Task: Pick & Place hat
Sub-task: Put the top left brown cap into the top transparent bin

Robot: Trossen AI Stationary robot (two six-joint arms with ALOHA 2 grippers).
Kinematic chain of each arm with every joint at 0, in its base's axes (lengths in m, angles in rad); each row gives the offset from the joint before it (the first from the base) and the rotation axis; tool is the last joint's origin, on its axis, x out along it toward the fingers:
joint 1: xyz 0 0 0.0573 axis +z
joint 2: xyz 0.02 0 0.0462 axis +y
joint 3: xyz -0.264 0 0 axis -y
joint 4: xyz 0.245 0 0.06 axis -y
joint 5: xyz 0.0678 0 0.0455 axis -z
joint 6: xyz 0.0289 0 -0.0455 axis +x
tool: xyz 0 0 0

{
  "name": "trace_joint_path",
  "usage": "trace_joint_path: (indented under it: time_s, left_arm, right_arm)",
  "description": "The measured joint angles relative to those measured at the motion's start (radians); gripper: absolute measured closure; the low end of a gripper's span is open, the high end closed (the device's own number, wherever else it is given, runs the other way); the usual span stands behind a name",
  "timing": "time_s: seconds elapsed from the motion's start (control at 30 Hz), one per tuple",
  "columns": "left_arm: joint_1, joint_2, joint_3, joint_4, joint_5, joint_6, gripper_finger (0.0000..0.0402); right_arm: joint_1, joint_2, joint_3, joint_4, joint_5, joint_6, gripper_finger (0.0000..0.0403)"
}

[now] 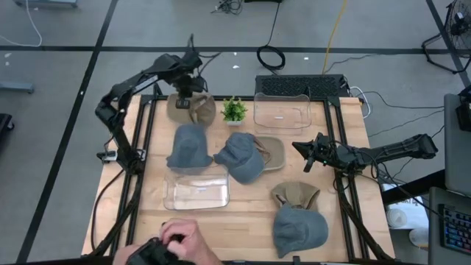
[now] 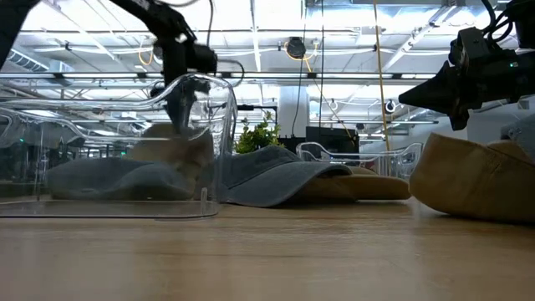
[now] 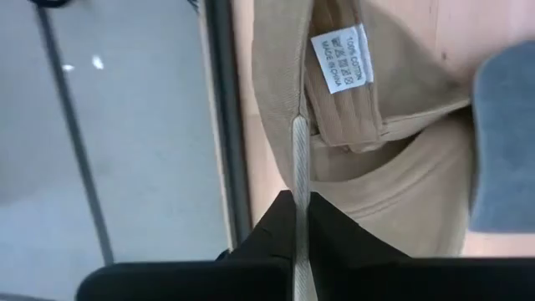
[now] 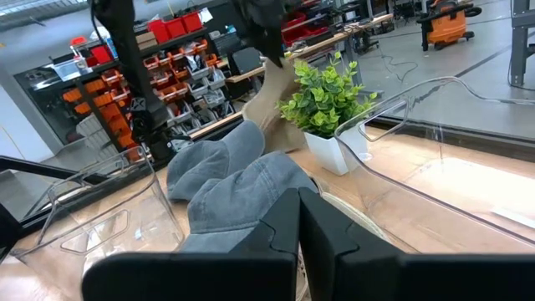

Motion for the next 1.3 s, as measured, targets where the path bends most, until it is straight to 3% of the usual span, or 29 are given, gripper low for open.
trace_joint_path:
  time_s: [0.43, 0.67, 1.3]
  left_arm:
    - [-0.014, -0.275, 0.000, 0.037, -0.006, -0.082, 0.0391]
    - [-0.036, -0.414, 0.000, 0.167, 0.055, -0.180, 0.0391]
    - [-0.123, -0.657, 0.001, 0.519, 0.058, -0.472, 0.0391]
  right_arm:
    - [0.000, 0.000, 0.000, 0.000, 0.000, 0.000, 0.0403]
    - [0.000, 0.000, 0.000, 0.000, 0.000, 0.000, 0.0403]
    - [0.000, 0.000, 0.000, 0.000, 0.000, 0.000, 0.0403]
